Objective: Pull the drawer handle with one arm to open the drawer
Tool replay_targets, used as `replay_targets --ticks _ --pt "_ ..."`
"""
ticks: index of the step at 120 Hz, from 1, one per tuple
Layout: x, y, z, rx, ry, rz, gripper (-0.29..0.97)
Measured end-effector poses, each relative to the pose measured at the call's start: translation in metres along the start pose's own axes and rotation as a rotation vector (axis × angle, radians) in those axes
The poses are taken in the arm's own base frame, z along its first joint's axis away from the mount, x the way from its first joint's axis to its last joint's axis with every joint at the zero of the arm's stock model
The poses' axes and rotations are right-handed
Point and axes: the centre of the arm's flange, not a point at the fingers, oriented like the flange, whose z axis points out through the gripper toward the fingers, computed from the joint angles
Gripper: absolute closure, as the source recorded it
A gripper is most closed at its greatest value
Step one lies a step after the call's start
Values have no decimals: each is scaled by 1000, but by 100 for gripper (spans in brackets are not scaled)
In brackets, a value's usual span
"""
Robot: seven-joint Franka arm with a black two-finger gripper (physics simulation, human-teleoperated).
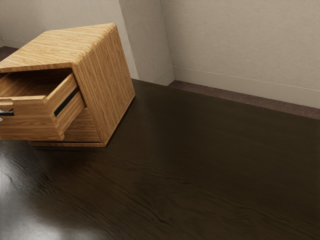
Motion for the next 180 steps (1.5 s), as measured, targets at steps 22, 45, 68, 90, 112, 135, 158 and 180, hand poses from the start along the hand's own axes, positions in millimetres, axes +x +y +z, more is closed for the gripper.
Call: replay_targets --ticks 22,45,68,90,112,135,158,180 --pt "1 5 -4 -3 -6 0 68" --pt "-1 11 -8 -8 -8 -4 68" --pt "2 18 -13 -10 -9 1 67" --pt "6 23 -17 -13 0 8 68" --pt "6 28 -19 -22 8 10 67" --pt "6 34 -25 -28 2 12 68" --pt "10 38 -28 -29 5 20 68" --pt "10 42 -30 -33 6 22 68"
